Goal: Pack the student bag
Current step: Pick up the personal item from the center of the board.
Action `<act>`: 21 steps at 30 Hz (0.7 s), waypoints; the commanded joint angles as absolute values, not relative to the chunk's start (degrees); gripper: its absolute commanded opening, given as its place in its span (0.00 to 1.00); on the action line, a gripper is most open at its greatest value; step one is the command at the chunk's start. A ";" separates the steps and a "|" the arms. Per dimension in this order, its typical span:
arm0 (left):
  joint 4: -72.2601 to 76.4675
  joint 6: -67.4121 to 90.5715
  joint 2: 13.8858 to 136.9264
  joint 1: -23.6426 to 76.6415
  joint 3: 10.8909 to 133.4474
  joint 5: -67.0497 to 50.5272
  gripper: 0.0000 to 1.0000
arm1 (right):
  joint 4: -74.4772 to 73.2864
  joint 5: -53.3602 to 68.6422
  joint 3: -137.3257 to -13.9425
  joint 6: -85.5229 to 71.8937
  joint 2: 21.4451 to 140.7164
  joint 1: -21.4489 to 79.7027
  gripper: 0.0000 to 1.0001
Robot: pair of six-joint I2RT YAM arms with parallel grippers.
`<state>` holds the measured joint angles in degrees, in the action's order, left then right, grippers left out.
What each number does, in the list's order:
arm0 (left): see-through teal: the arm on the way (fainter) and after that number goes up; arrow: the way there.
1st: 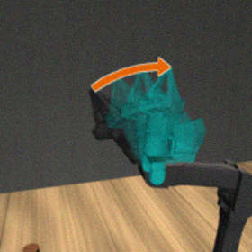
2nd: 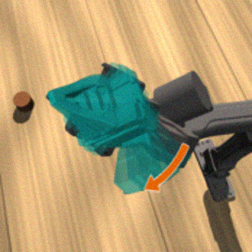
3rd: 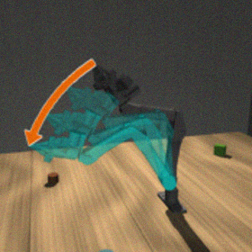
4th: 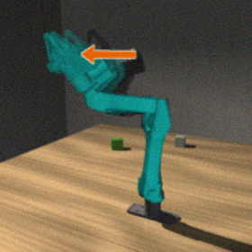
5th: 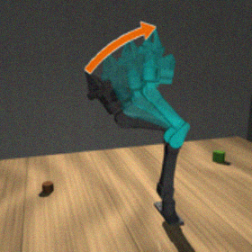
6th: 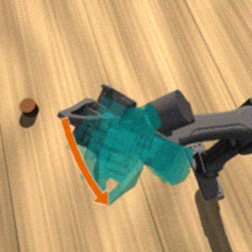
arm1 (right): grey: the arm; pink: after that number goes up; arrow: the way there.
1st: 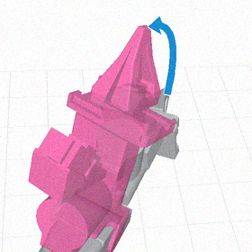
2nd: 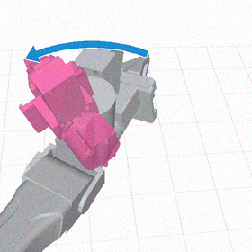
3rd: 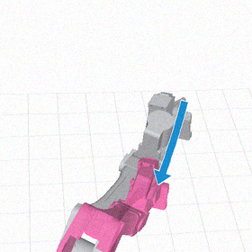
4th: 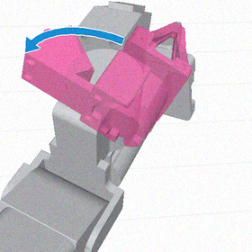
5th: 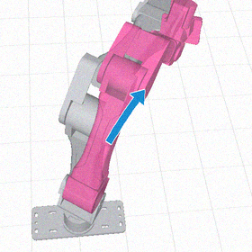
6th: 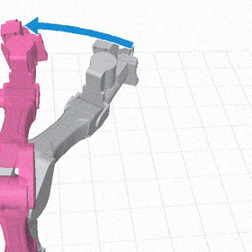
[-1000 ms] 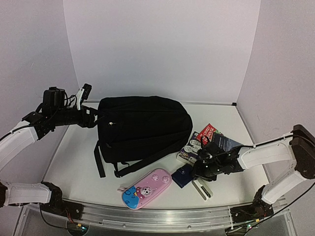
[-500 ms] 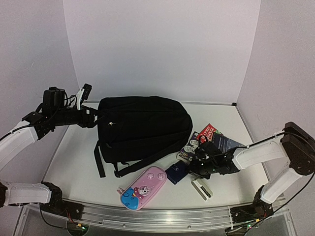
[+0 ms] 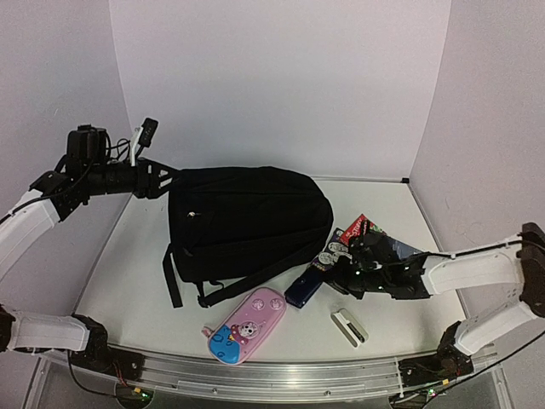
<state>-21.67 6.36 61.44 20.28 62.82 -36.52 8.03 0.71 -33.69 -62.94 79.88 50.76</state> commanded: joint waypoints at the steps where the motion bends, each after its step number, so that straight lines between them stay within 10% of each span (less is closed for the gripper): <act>1: -22.89 10.87 63.41 21.80 72.75 -43.55 0.69 | 9.52 -0.57 -34.37 -57.05 67.46 50.71 0.00; 21: -16.22 18.71 77.09 42.10 78.33 -46.51 0.77 | 37.24 17.34 -47.94 -37.17 65.81 50.81 0.00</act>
